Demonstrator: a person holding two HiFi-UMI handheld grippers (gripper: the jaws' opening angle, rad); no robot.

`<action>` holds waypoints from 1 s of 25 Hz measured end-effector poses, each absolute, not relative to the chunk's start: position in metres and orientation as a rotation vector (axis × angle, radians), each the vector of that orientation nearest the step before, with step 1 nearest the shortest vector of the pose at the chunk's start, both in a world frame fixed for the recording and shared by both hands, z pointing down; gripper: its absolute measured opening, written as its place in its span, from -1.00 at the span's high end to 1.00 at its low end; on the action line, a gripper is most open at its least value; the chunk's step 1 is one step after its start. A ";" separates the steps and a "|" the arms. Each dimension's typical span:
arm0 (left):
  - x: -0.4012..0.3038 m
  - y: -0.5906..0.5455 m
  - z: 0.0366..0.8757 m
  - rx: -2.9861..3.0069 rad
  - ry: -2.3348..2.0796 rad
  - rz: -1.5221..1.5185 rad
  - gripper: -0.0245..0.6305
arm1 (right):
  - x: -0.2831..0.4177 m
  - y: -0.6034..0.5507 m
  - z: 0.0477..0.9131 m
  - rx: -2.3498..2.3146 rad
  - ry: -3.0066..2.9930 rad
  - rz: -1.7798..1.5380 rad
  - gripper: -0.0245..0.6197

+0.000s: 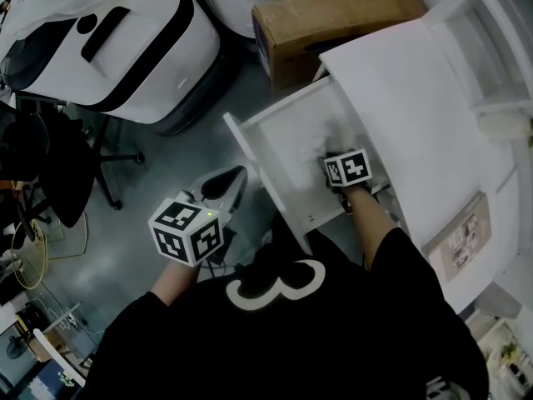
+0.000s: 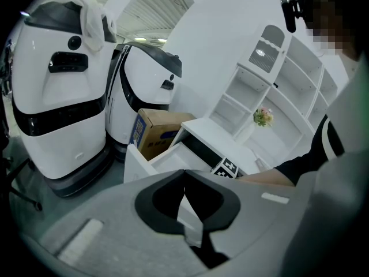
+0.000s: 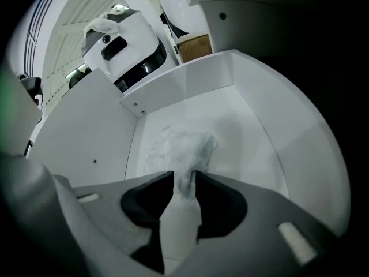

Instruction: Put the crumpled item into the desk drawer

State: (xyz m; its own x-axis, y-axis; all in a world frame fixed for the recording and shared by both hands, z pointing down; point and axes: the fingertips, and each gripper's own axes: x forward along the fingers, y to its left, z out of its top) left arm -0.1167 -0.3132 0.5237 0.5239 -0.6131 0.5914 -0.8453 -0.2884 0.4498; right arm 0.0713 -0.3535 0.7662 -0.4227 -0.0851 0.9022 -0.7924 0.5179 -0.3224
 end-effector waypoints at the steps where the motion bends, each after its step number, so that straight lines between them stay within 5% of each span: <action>1: -0.116 -0.313 0.524 2.016 -1.183 0.397 0.90 | 0.071 -0.354 0.766 0.727 -1.849 0.970 0.49; 5: -0.111 -0.307 0.525 2.025 -1.170 0.411 0.90 | 0.070 -0.354 0.759 0.759 -1.876 0.964 0.31; 14: -0.099 -0.291 0.510 2.070 -1.155 0.398 0.90 | 0.069 -0.350 0.699 0.881 -2.030 1.029 0.30; 25: -0.071 -0.256 0.475 2.201 -1.067 0.400 0.90 | 0.062 -0.306 0.553 0.960 -2.362 0.899 0.55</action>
State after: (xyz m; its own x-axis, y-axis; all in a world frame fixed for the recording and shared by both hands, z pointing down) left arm -0.0707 -0.2563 0.4753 0.6221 -0.5843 0.5212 -0.7829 -0.4569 0.4223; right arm 0.0623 -0.3058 0.5534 -0.6655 -0.4499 0.5956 -0.7321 0.5490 -0.4033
